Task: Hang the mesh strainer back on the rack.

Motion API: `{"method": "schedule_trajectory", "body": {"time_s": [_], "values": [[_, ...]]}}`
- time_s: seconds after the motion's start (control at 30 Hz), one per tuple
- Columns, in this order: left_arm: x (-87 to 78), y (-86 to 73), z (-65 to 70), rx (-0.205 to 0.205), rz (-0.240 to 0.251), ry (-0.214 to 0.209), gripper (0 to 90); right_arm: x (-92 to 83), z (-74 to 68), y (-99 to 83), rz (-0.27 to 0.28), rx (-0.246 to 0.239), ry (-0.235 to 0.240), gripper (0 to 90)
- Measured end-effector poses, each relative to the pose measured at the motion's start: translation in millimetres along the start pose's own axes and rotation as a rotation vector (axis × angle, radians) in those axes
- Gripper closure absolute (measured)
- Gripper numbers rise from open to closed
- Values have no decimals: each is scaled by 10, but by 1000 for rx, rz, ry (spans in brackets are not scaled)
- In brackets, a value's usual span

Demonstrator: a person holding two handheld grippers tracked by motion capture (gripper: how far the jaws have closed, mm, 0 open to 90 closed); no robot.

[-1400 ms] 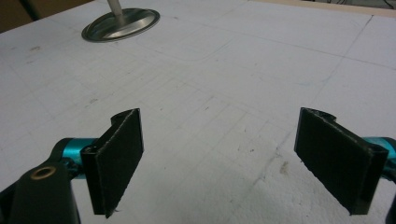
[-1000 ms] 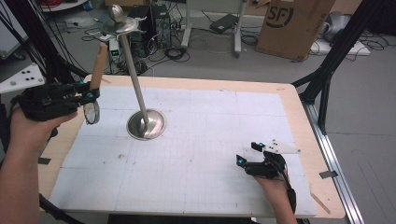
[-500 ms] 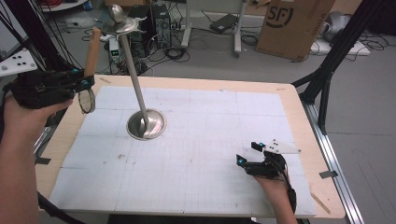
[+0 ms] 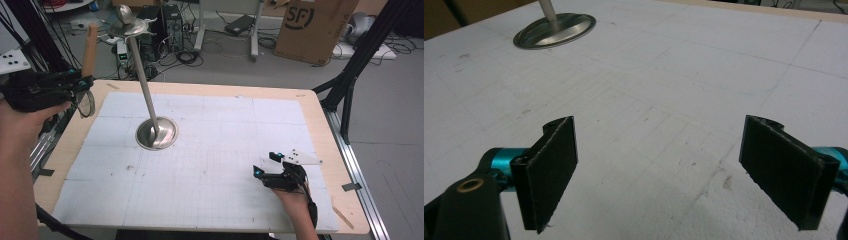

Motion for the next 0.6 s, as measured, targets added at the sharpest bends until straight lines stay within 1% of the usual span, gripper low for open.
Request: {"method": "schedule_trajectory", "body": {"time_s": [0.17,0.2,0.33,0.43,0.6], "values": [[34,-52,-39,-8,-14,11,689,-1,-1,0,0,1,0,146],[40,-69,-48,-2,-24,11,689,-2,-2,1,0,1,0,146],[65,-92,-61,-1,-33,12,689,-3,2,2,1,-1,-3,146],[88,-96,-53,-4,-36,9,689,-3,-2,3,2,0,-3,146],[148,-116,-16,5,-51,2,689,-10,-9,10,3,1,-2,146]]}}
Point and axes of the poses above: each handheld gripper's, and its own axes: x roughly forward along the jaws, y roughly out of its top, z roughly to its right, the point moved 9 cm from there along x, roughly forward along the jaws, and after that the axes turned 12 degrees about y, right-handed, at the moved point
